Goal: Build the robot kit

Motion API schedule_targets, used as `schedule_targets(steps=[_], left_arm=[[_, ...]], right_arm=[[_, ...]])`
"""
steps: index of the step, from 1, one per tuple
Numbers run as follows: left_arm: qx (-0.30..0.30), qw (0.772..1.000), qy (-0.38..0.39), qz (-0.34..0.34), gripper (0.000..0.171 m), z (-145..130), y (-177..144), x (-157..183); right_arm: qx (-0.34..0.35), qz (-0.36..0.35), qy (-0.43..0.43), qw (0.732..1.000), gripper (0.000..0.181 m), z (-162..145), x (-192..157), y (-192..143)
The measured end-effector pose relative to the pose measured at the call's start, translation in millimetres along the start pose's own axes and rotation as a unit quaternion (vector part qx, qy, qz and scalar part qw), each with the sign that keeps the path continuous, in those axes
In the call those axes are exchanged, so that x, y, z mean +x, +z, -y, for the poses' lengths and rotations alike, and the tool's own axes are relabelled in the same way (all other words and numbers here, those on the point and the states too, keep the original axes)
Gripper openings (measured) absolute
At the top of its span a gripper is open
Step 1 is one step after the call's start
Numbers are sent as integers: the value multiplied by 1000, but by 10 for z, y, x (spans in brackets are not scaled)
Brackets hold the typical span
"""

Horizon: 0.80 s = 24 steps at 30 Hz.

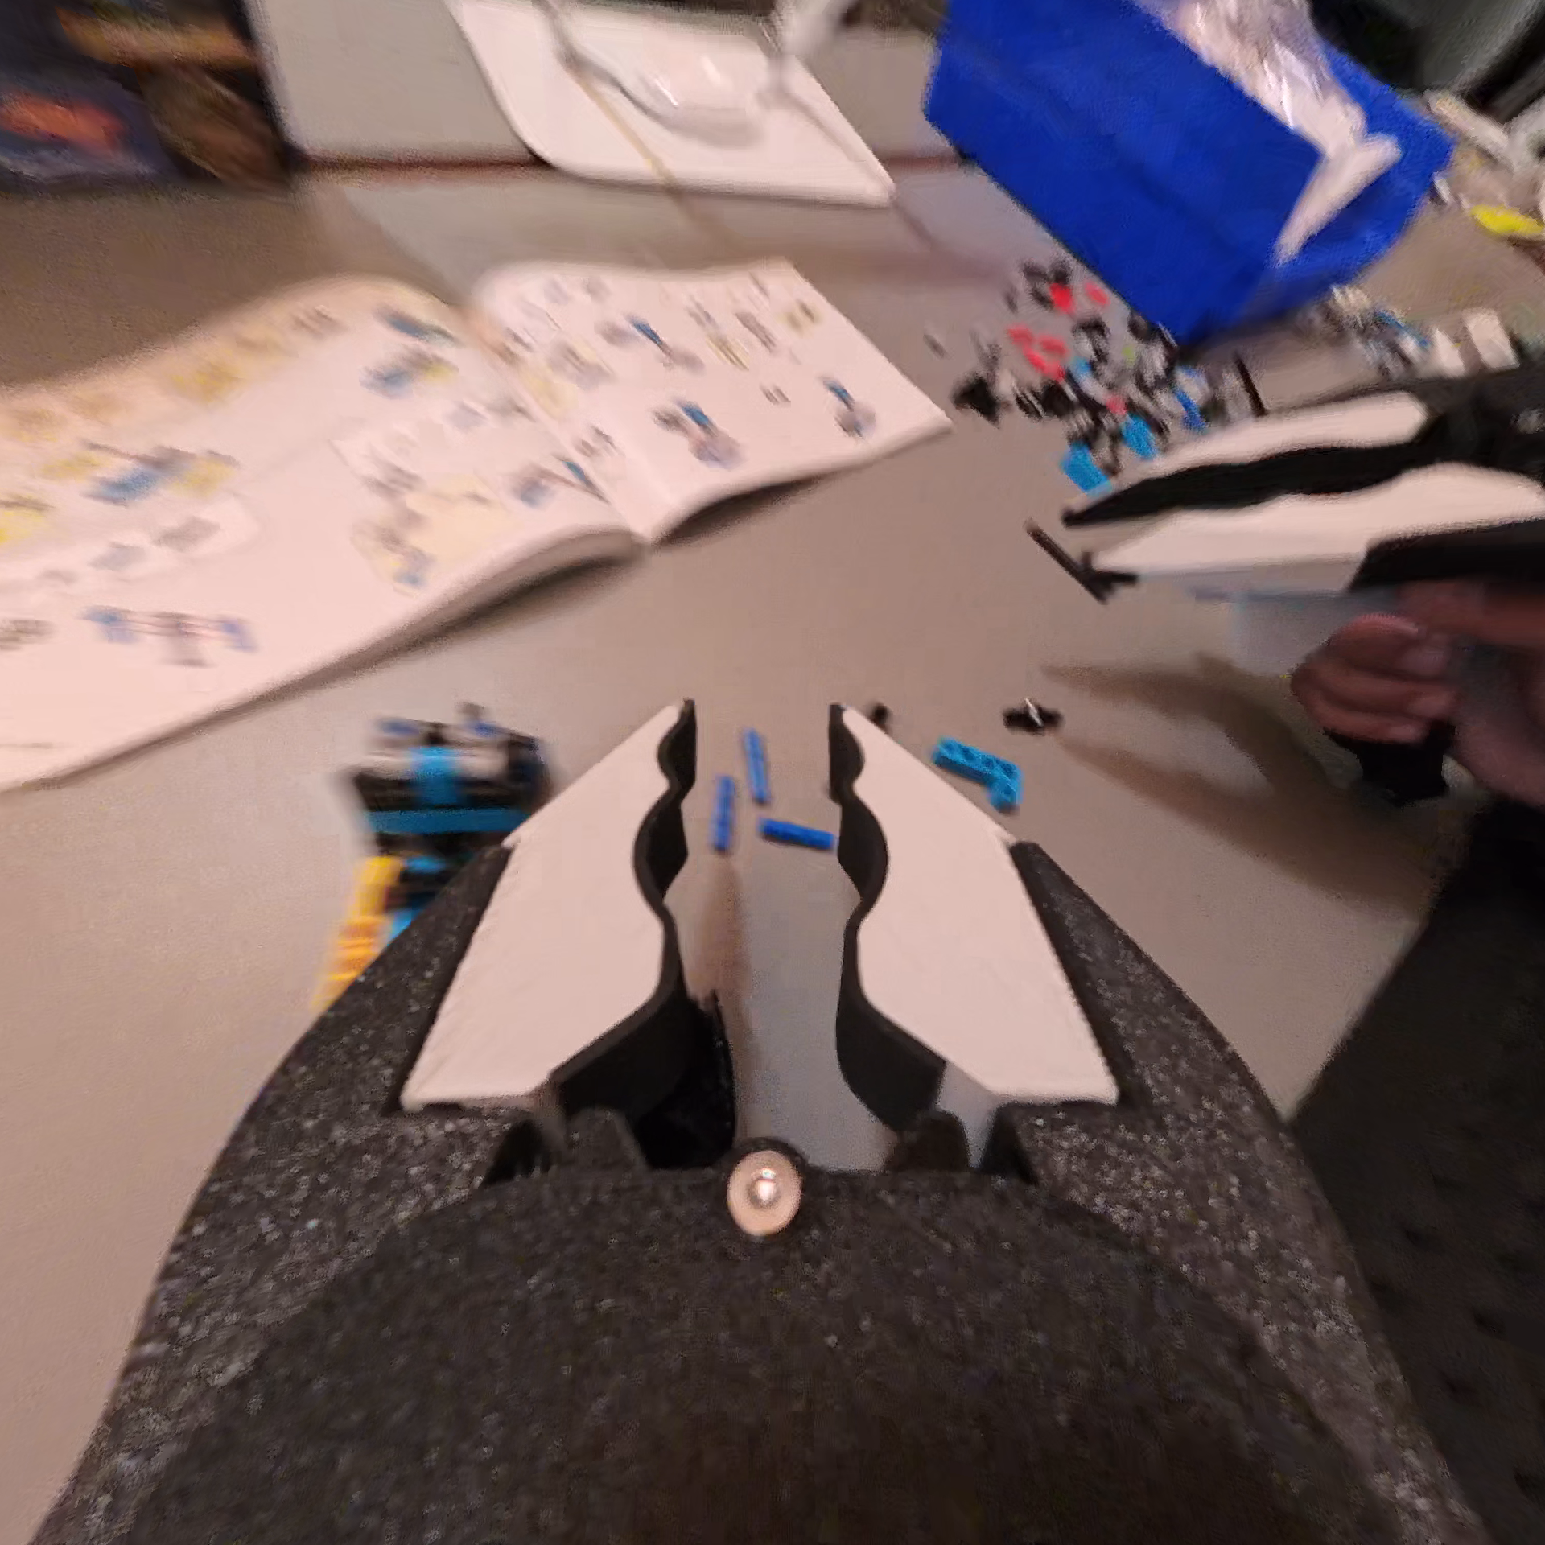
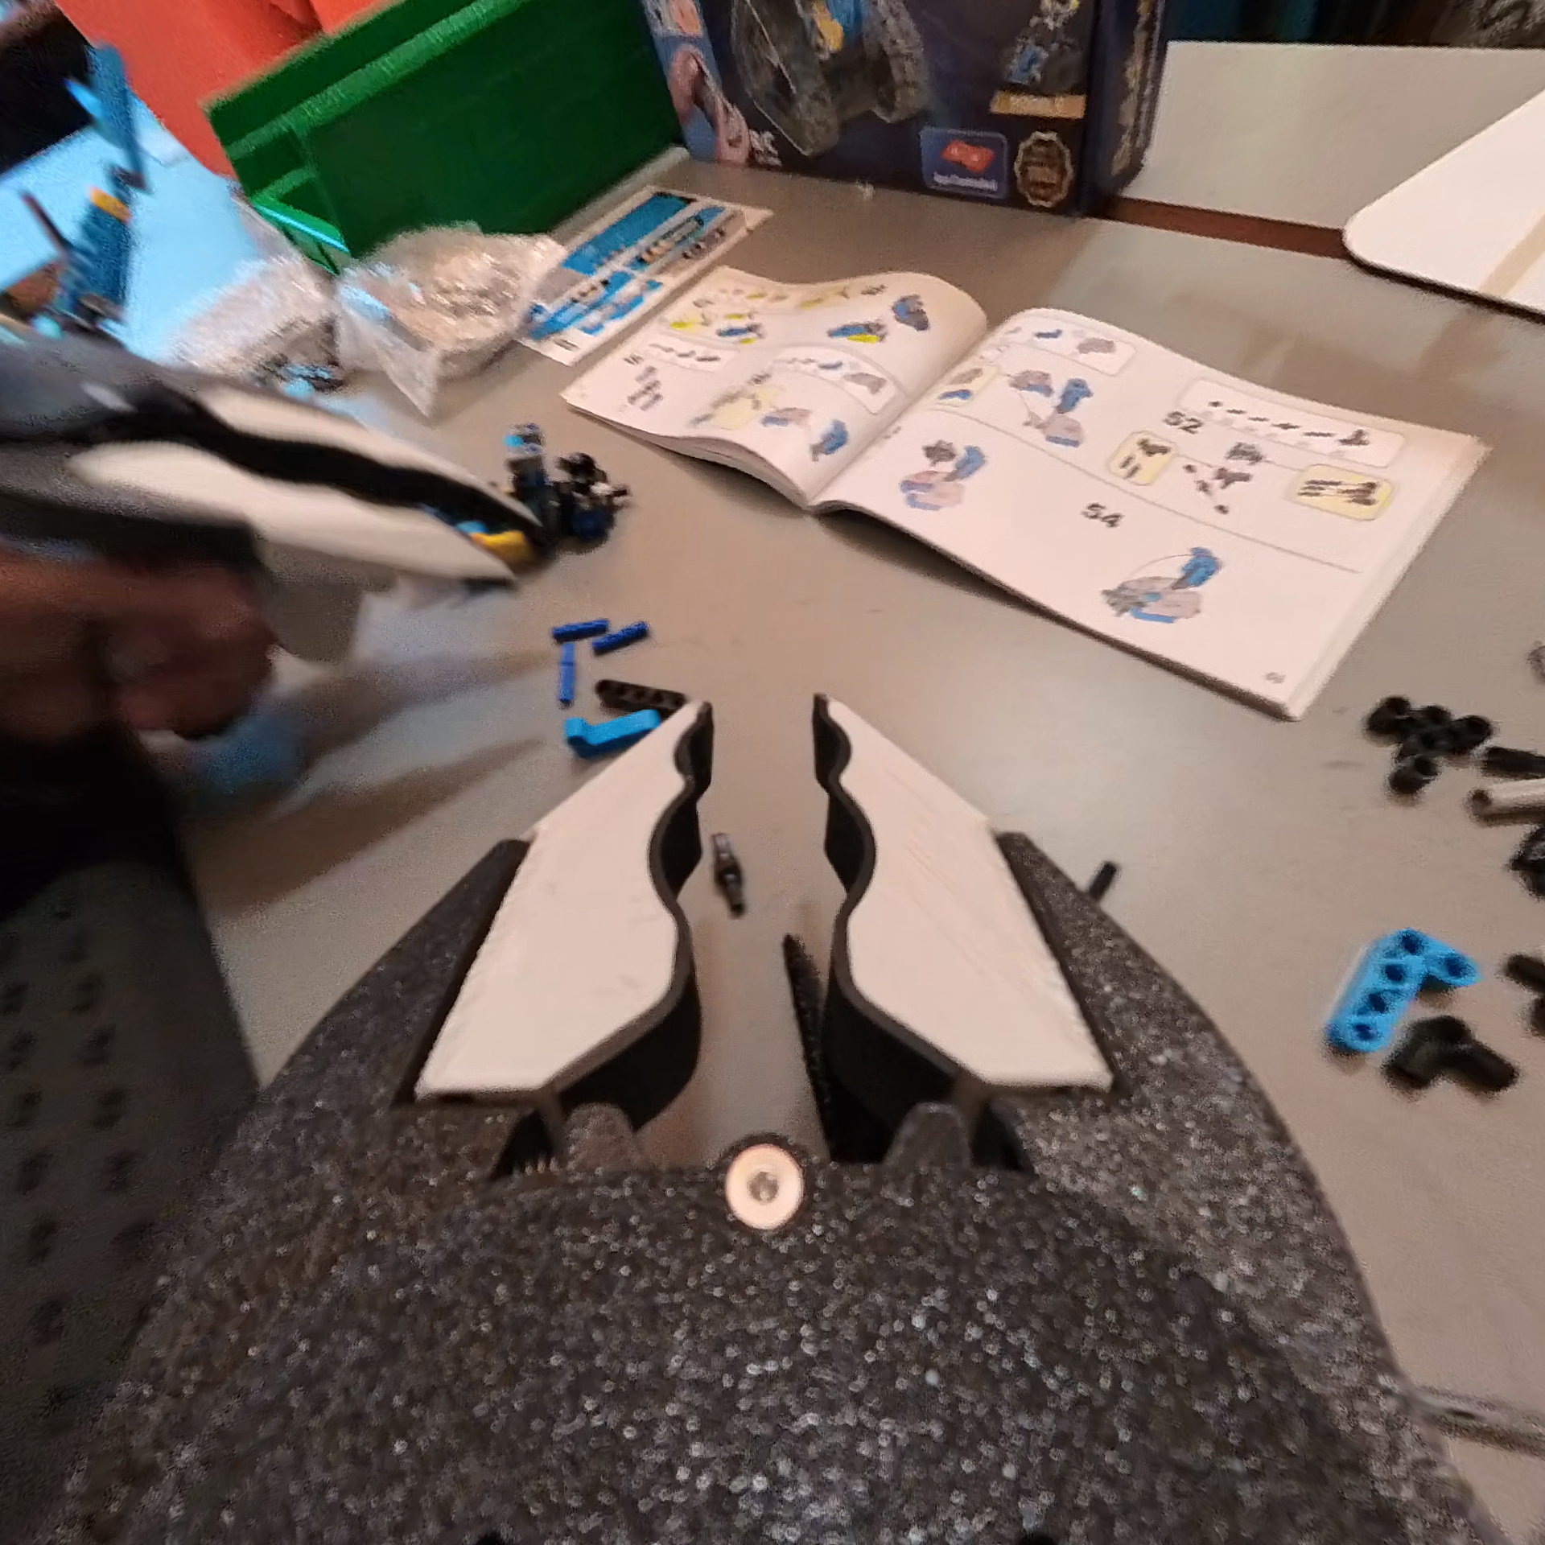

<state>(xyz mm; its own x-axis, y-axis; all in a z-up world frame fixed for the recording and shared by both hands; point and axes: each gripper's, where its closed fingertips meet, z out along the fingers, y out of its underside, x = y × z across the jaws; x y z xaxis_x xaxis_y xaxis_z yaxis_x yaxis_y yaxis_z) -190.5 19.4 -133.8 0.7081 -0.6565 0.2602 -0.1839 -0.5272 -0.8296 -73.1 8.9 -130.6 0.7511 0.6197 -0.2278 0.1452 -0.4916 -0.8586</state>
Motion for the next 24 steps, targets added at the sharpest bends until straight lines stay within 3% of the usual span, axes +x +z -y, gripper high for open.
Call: schedule_targets(steps=[3,6,9,14,16,24], left_arm=[[42,995,-20,90,32,312,-322,-602],[-6,985,-51,162,42,265,-403,-1202],[-63,978,-49,193,45,147,-284,-1530],[-113,978,-29,172,45,-22,-27,-1500],[-118,975,-43,185,53,-75,-8,-1505],[-51,978,-92,181,50,70,-81,-1552]], right_arm=[[-14,-37,-27,999,26,30,248,60],[-6,-33,-4,999,29,42,315,88],[8,-35,9,999,28,24,372,54],[42,-21,57,997,28,94,464,-39],[54,-24,73,996,28,110,521,-65],[43,-9,89,995,28,35,488,2]])
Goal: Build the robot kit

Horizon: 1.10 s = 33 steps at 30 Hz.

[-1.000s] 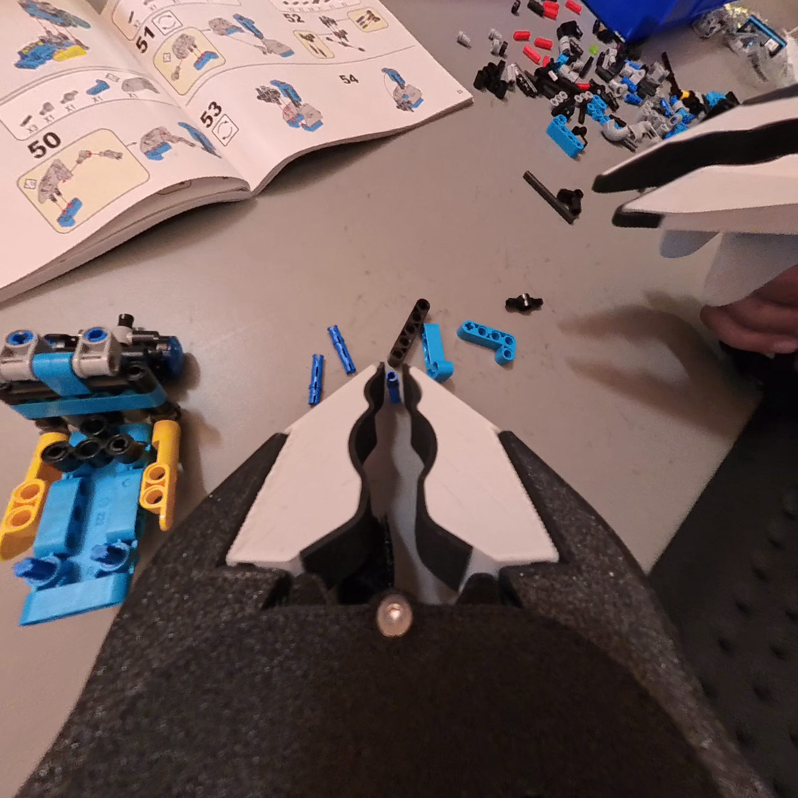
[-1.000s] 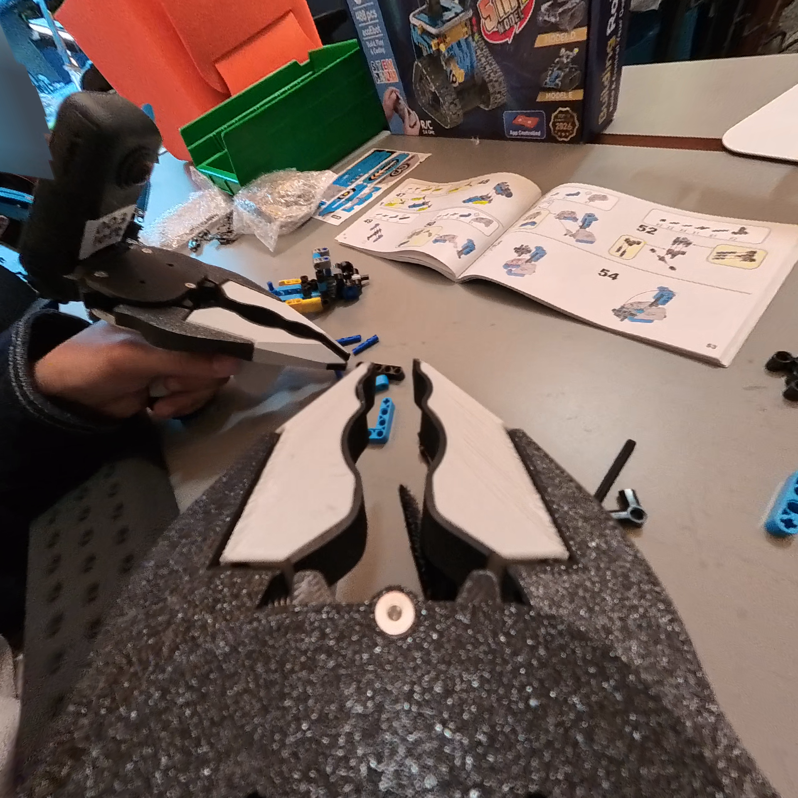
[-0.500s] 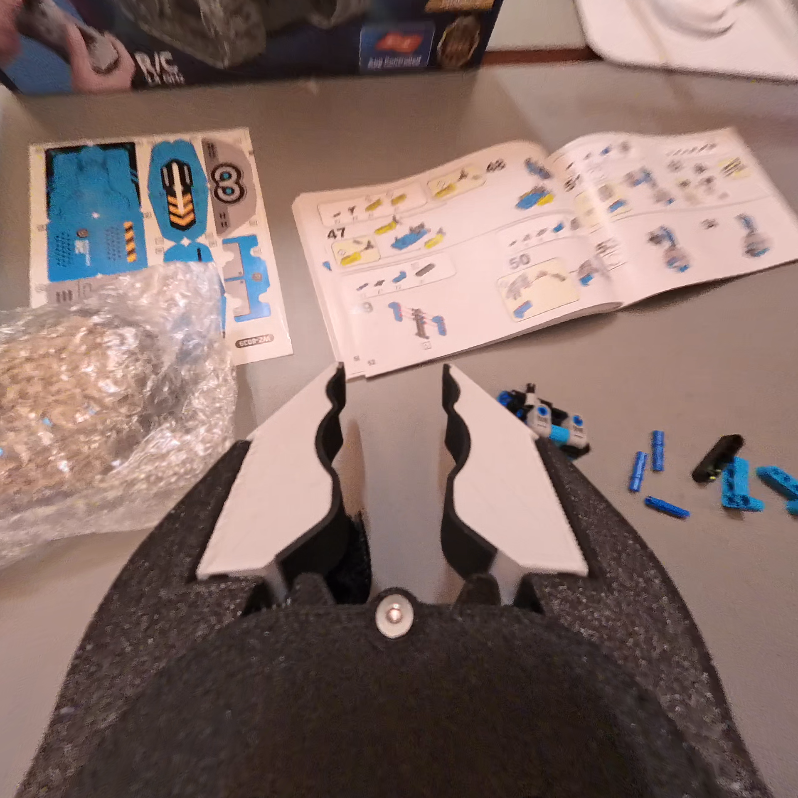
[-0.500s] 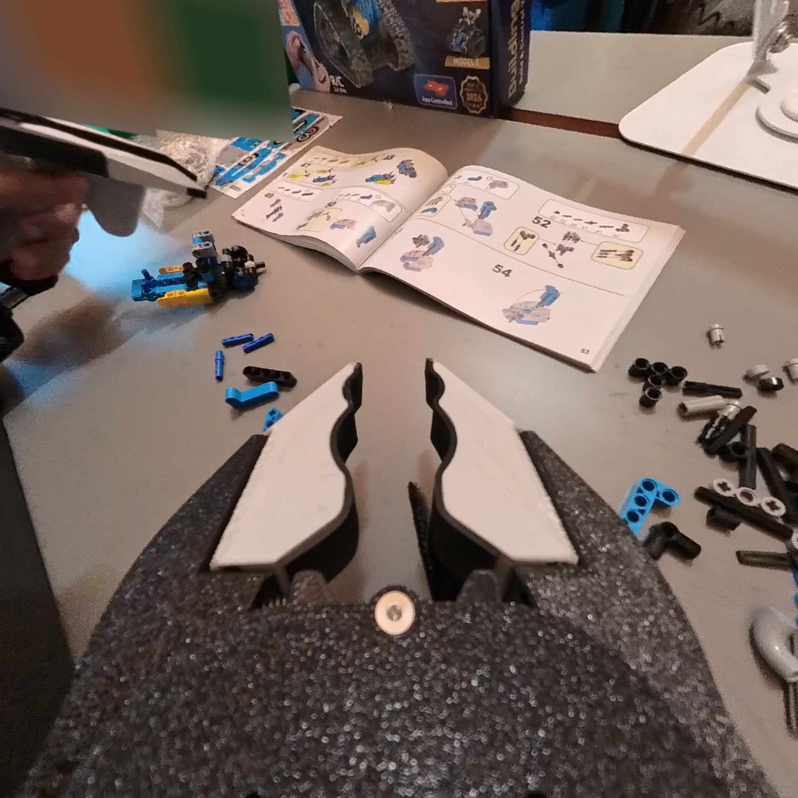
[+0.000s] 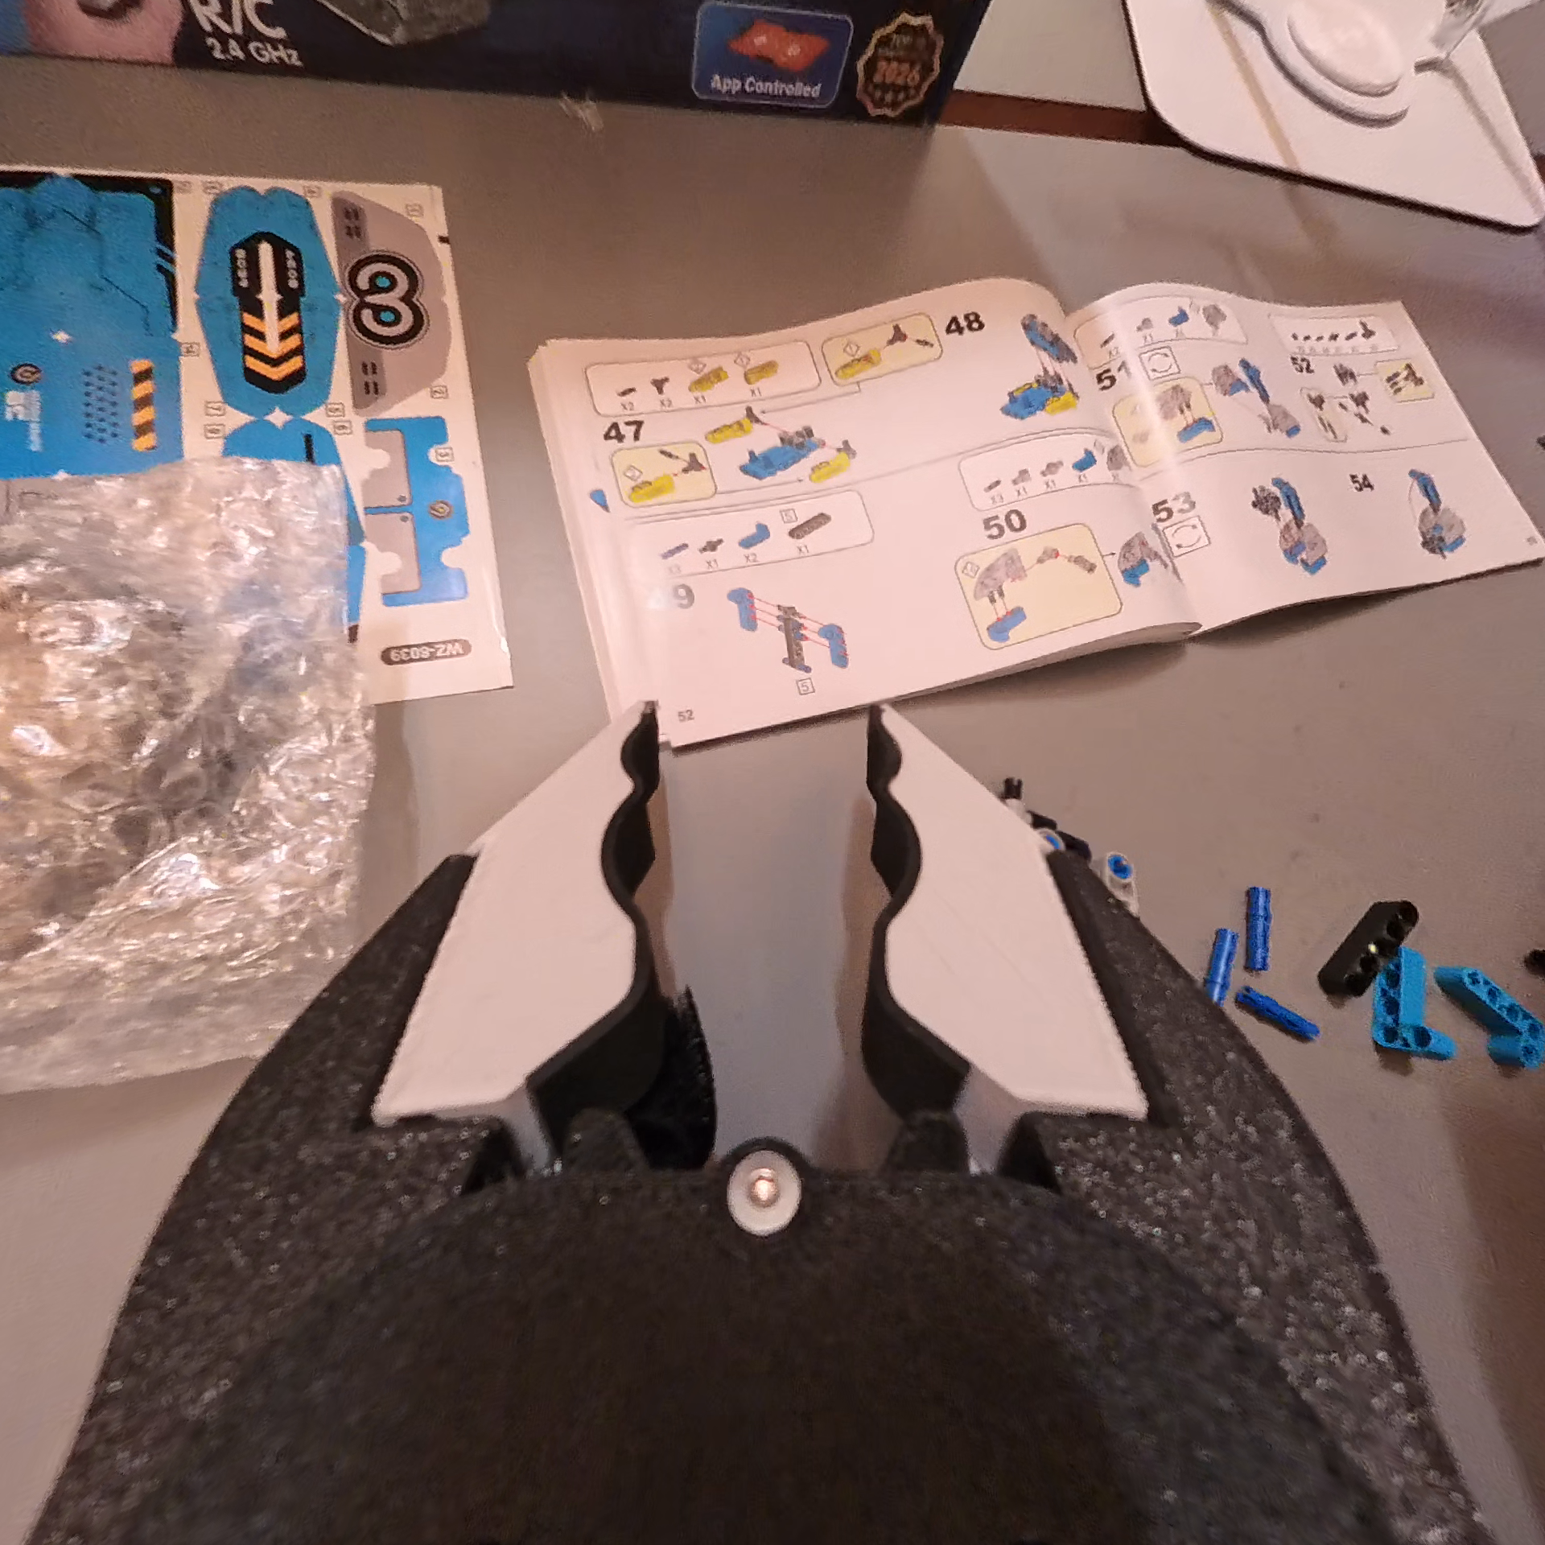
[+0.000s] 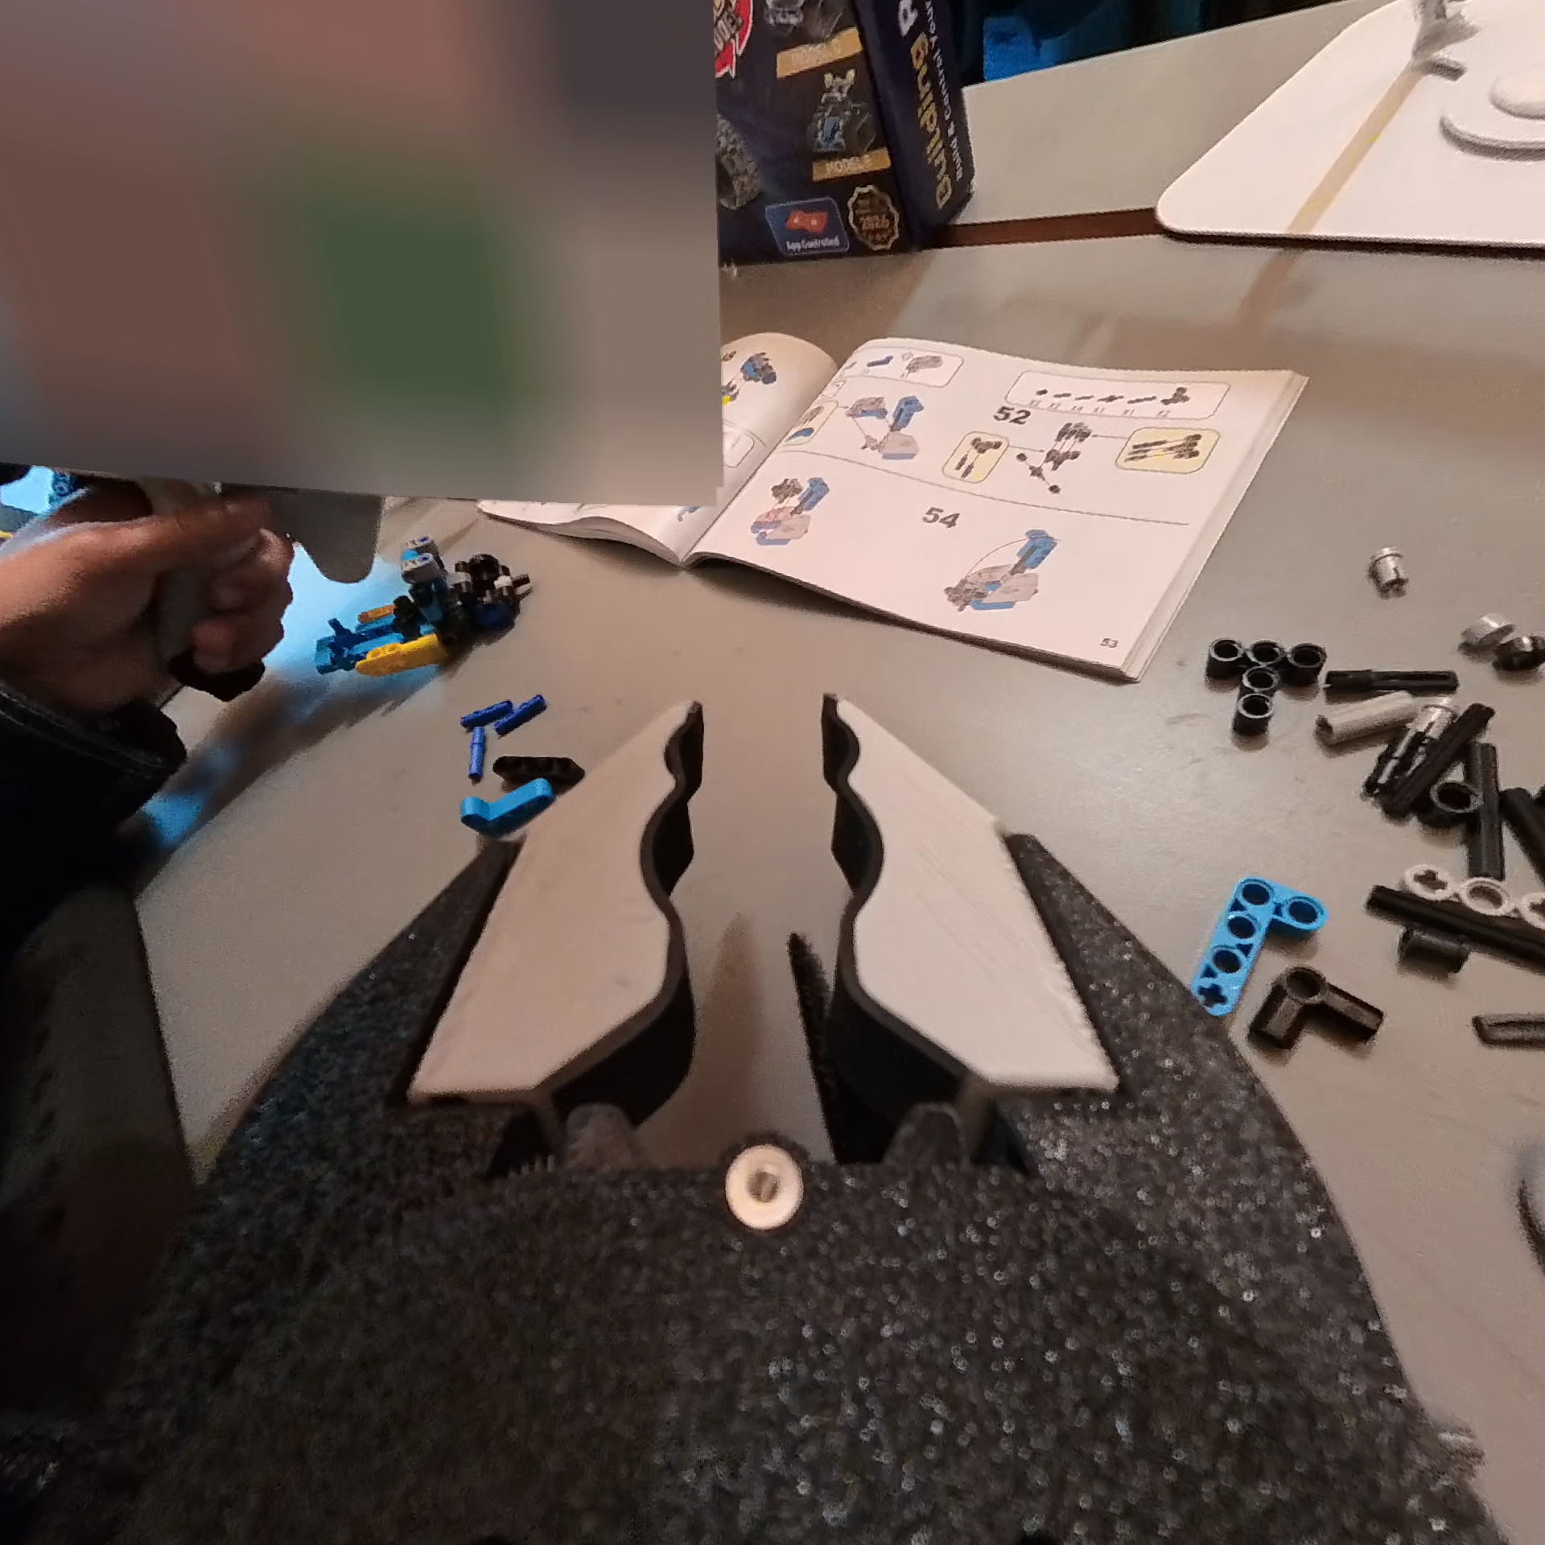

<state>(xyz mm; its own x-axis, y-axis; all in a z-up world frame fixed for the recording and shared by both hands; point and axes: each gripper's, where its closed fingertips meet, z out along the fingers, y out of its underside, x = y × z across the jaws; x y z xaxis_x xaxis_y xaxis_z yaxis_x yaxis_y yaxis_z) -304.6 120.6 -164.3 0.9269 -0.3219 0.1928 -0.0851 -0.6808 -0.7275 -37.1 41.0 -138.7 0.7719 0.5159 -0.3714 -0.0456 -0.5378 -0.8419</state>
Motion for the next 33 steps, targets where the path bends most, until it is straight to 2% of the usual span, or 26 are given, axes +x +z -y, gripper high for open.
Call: schedule_targets(steps=[9,33], left_arm=[[-3,999,36,32,50,-71,16,-91],[6,999,29,43,46,-53,-8,-163]], right_arm=[[-3,5,7,1000,28,-21,-7,26],[-20,9,8,1000,26,-87,-17,67]])
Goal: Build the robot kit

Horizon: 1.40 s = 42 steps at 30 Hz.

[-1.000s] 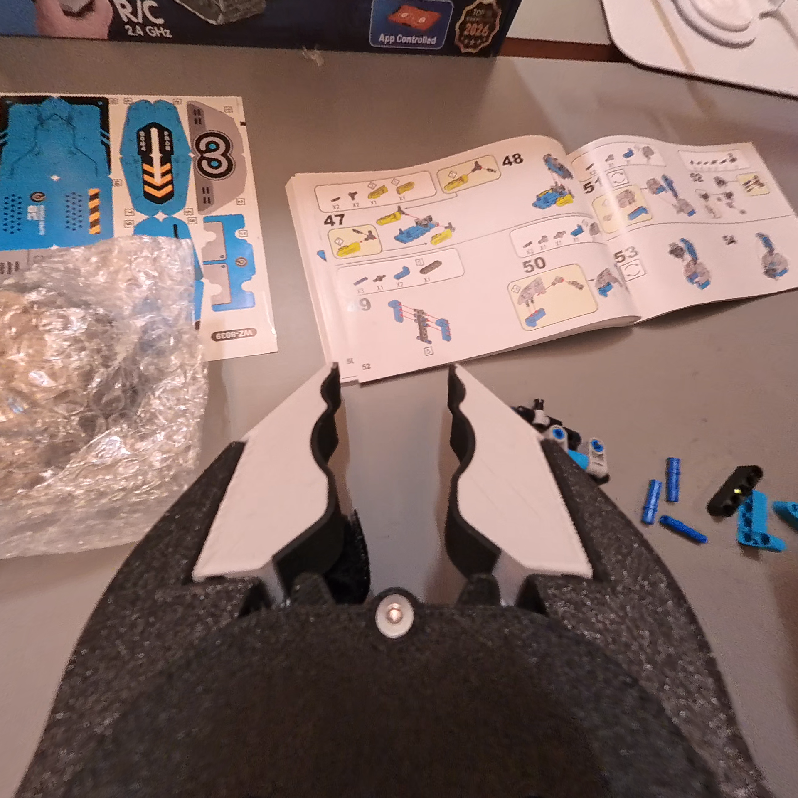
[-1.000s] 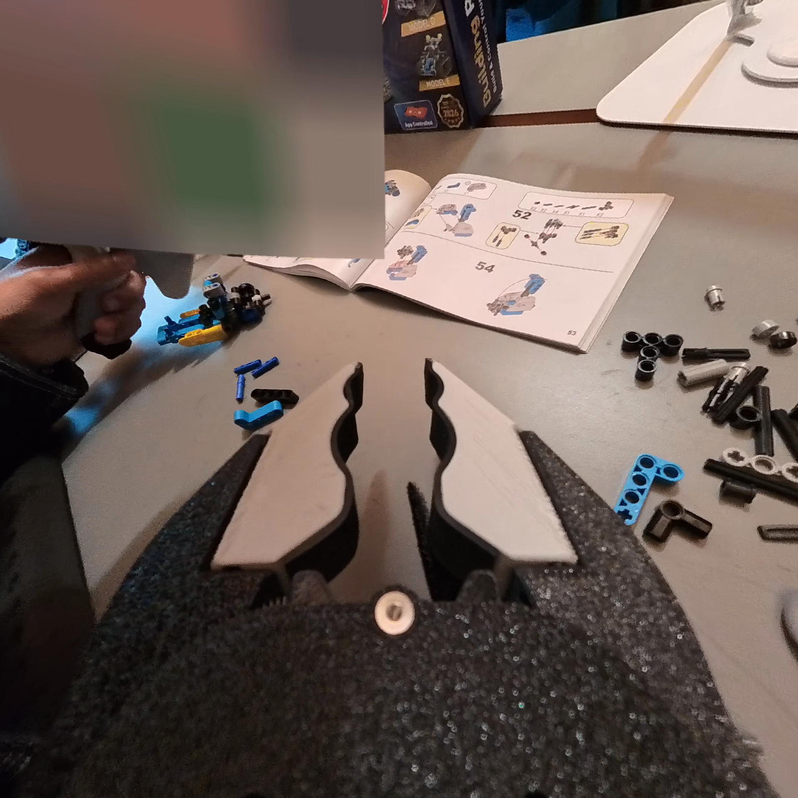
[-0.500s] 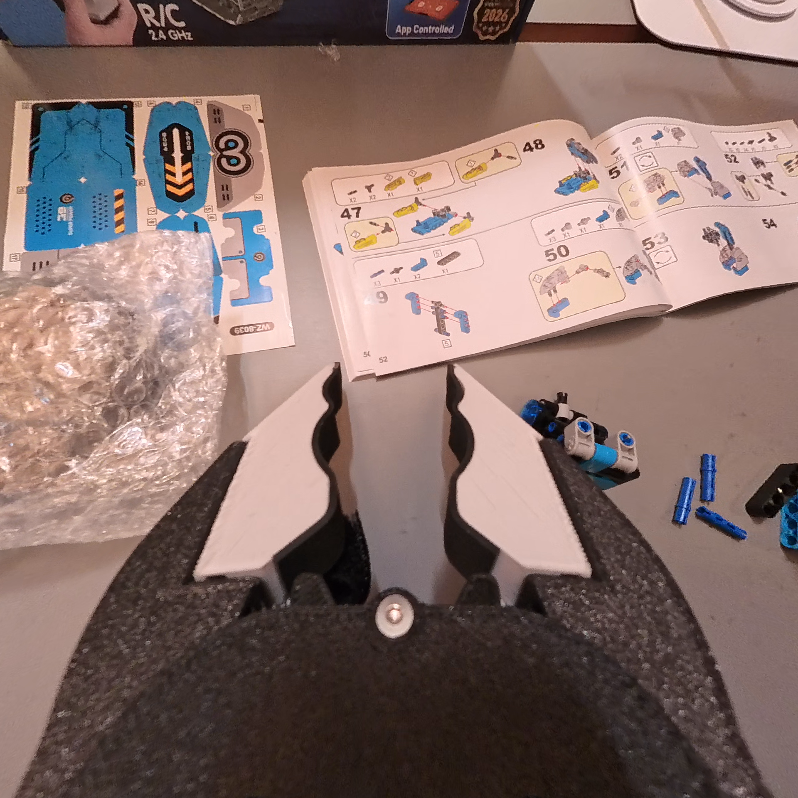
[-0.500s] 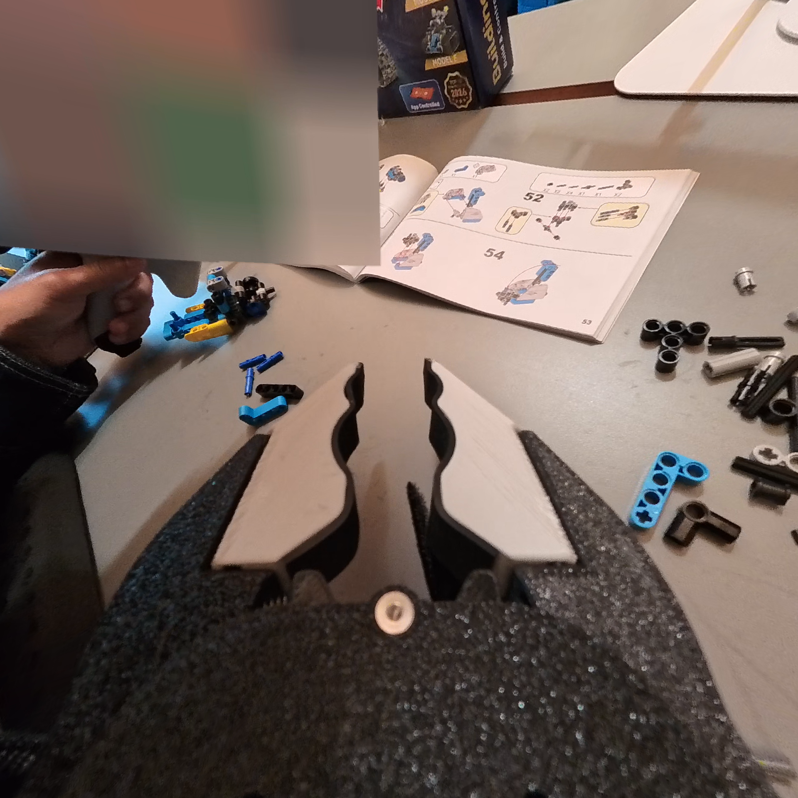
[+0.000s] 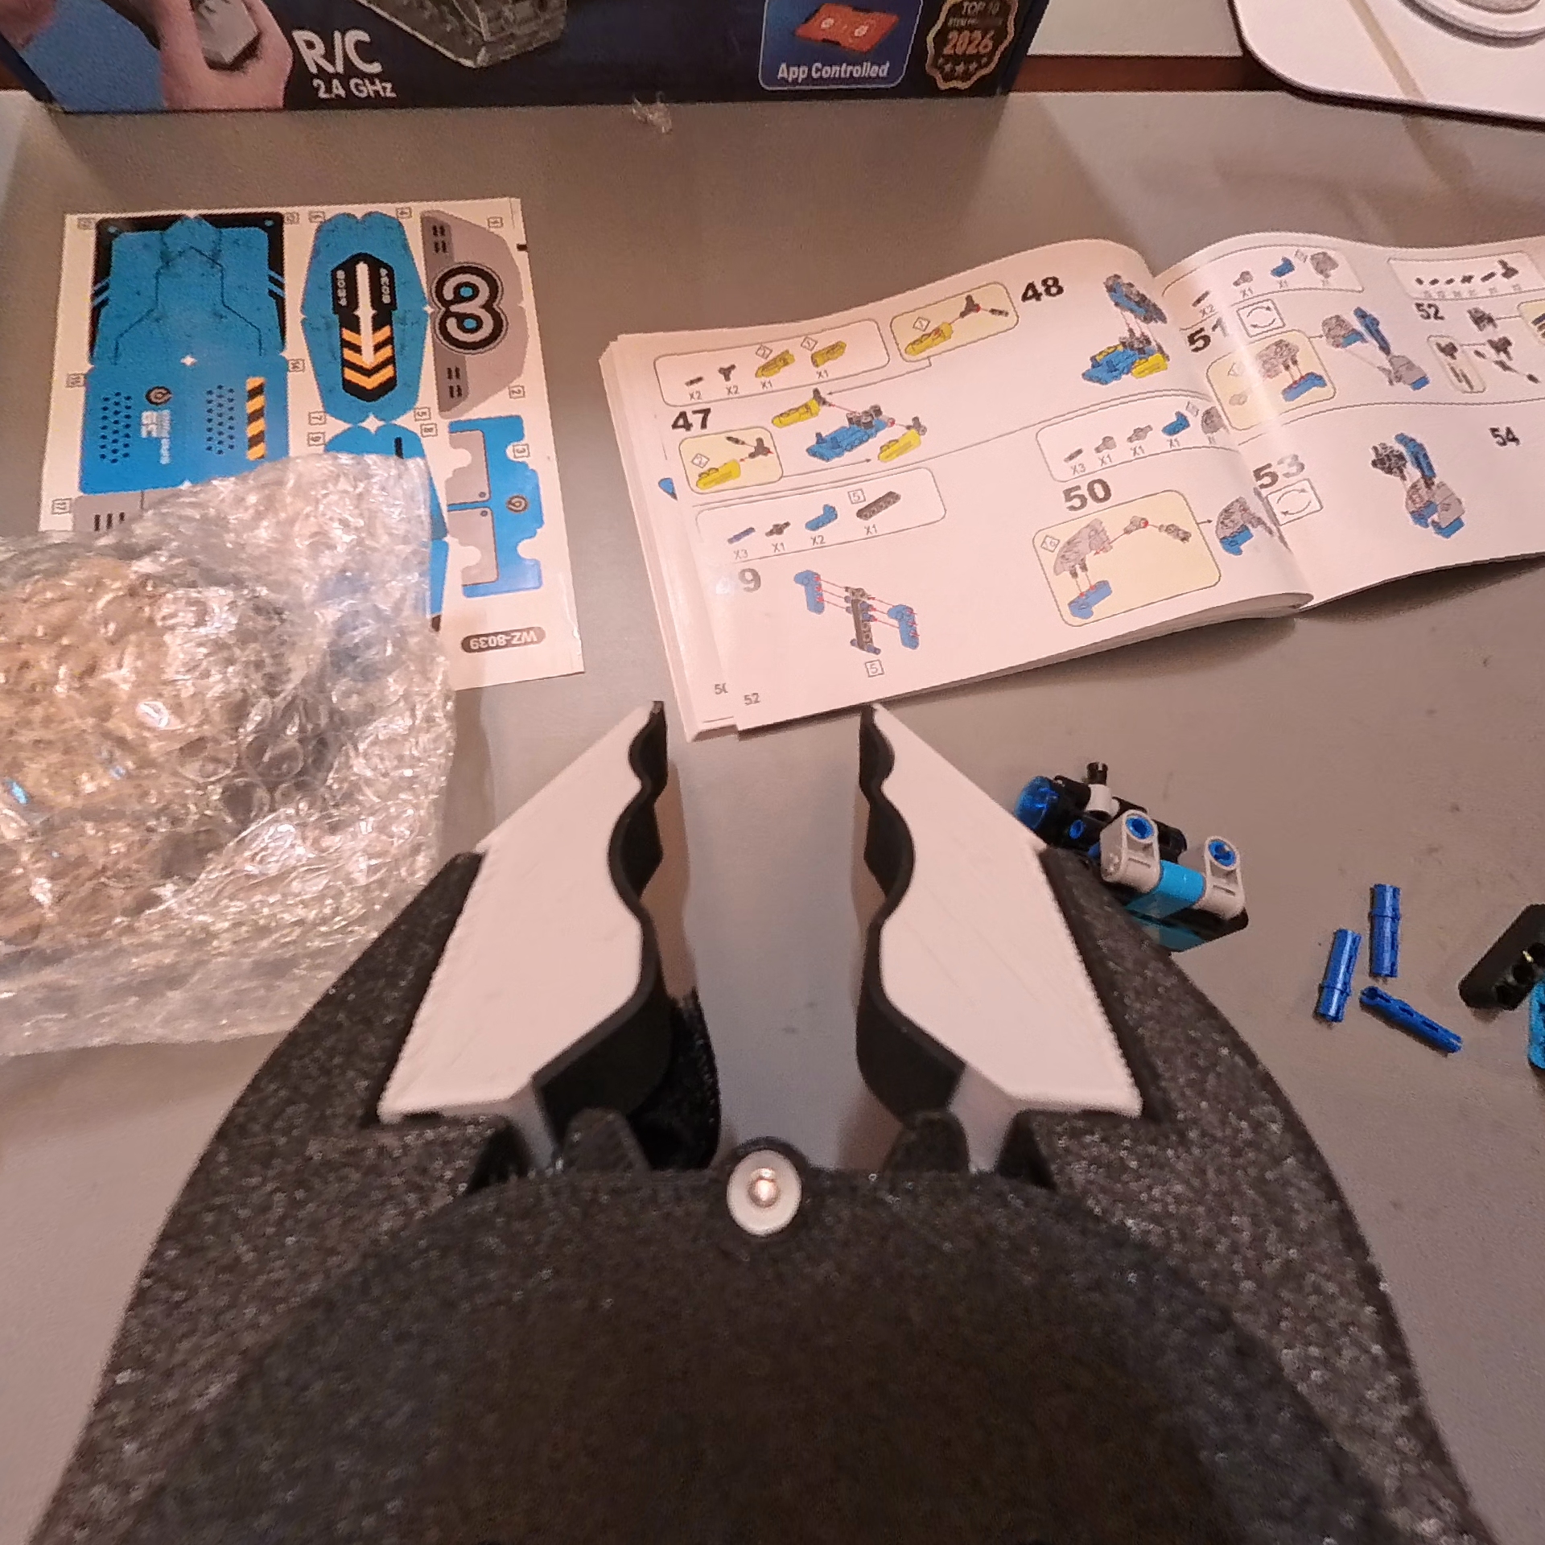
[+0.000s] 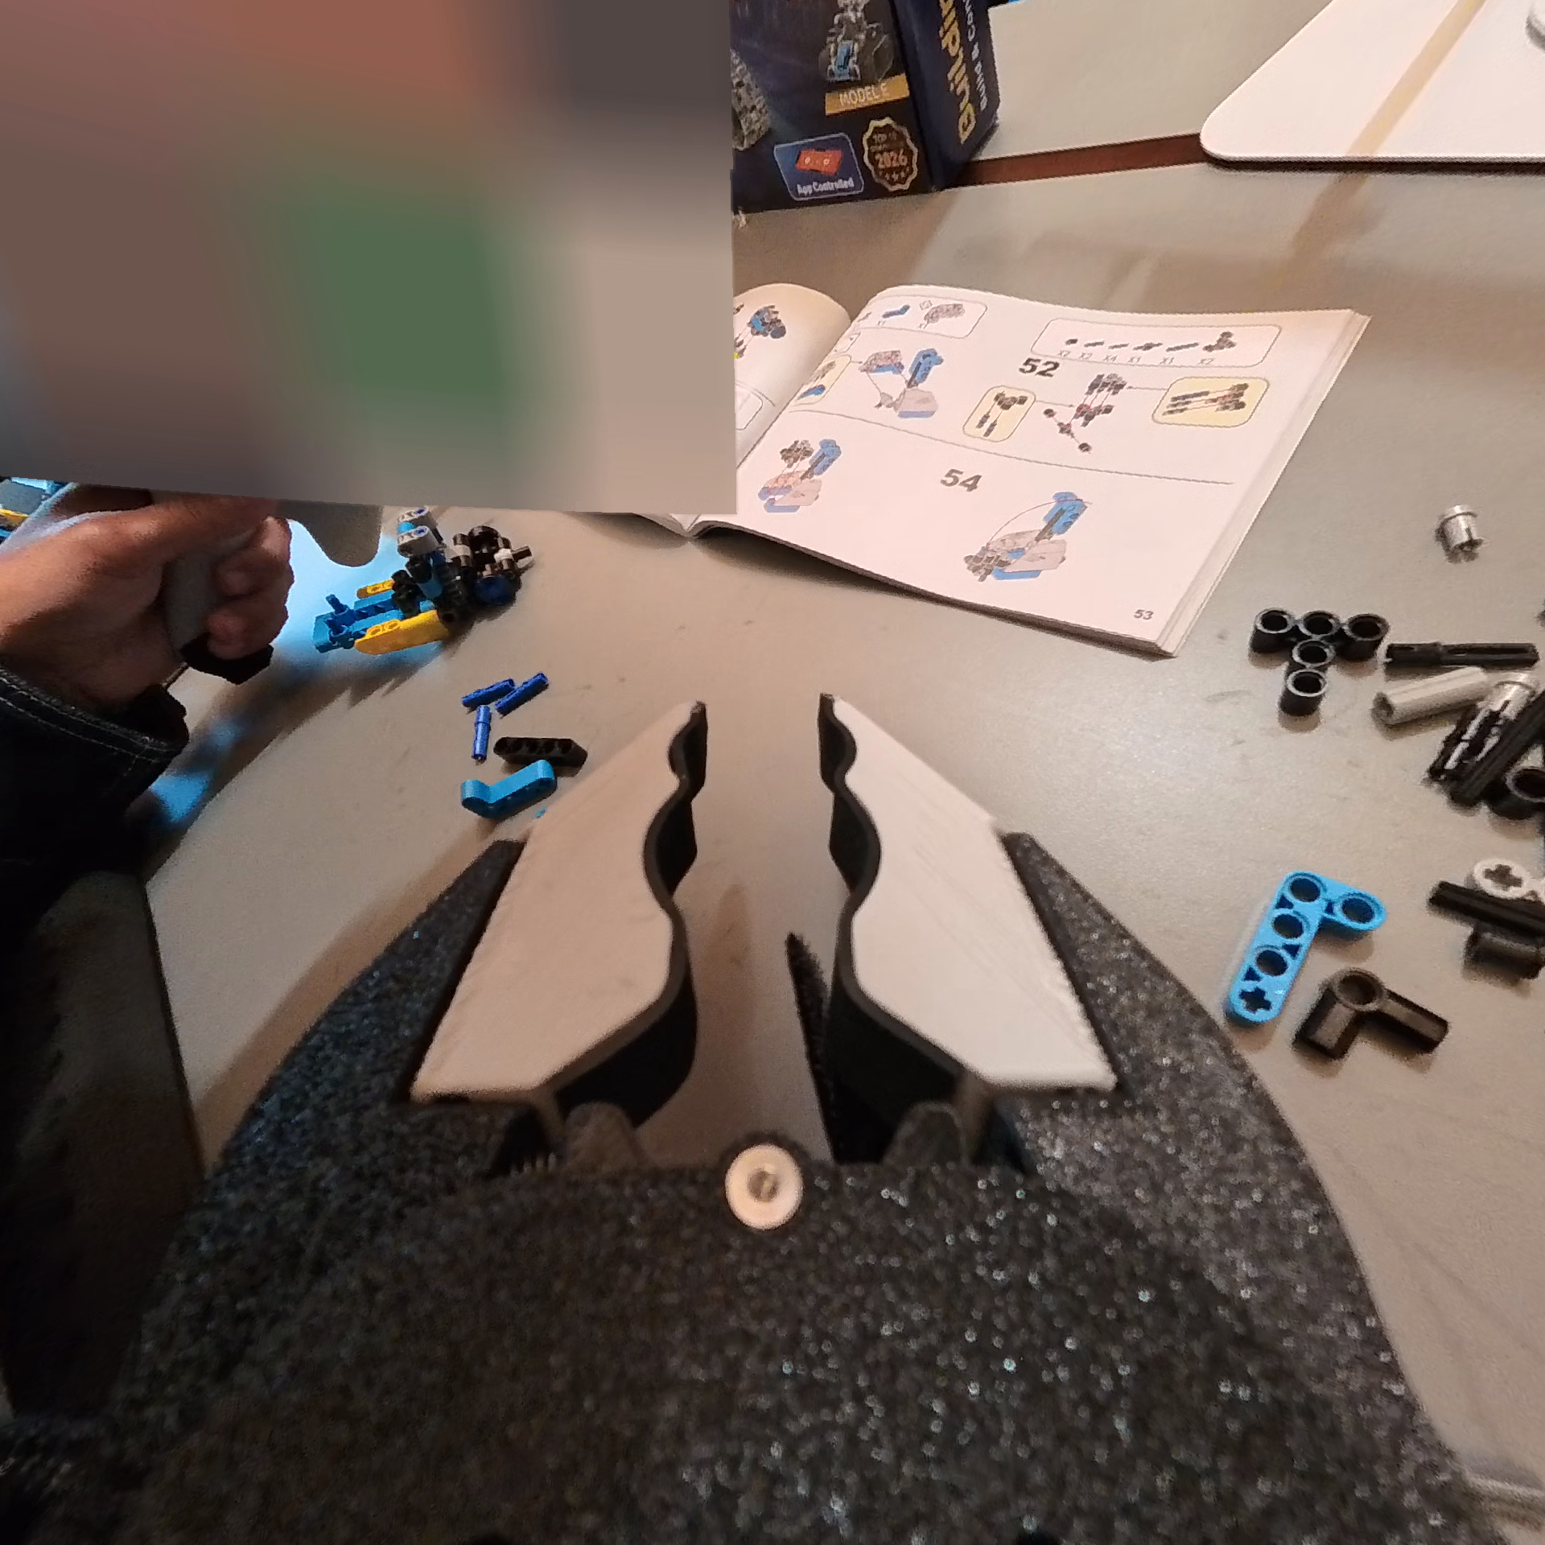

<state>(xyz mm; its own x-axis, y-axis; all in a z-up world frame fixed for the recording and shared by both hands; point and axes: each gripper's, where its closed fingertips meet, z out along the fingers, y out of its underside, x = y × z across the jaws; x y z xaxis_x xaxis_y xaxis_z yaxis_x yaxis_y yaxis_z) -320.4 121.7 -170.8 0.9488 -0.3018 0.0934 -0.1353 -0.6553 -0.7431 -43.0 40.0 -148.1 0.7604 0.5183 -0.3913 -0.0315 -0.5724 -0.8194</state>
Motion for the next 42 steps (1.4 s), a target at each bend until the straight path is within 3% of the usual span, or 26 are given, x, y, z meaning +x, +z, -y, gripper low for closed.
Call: schedule_targets(steps=[7,15,17,20,21,24,28,32,36,39,42], left_arm=[[16,1000,12,16,45,43,-38,-43],[37,996,47,60,42,72,-88,-144],[49,996,43,54,41,111,-112,-116],[66,996,38,45,40,170,-150,-69],[71,996,36,43,39,188,-163,-59],[86,995,31,39,38,238,-203,-42],[103,994,23,41,36,291,-256,-58],[101,994,23,42,36,289,-250,-64],[100,993,32,54,35,276,-244,-100],[102,993,29,55,35,281,-255,-122],[107,993,24,52,35,301,-266,-130]], right_arm=[[0,-8,-30,1000,26,18,-38,-21],[-45,3,-137,990,27,-159,-293,59],[-63,37,-157,985,33,-245,-468,62],[-102,162,-163,968,40,-467,-946,-30],[-119,170,-182,961,39,-552,-1013,-39],[-125,120,-266,948,36,-631,-969,-16],[-122,87,-244,958,31,-573,-813,-6],[-105,89,-271,953,27,-376,-894,82],[-168,68,-361,915,27,-214,-854,272],[-220,95,-393,888,27,-225,-838,444],[-204,107,-387,893,25,-153,-782,650]])
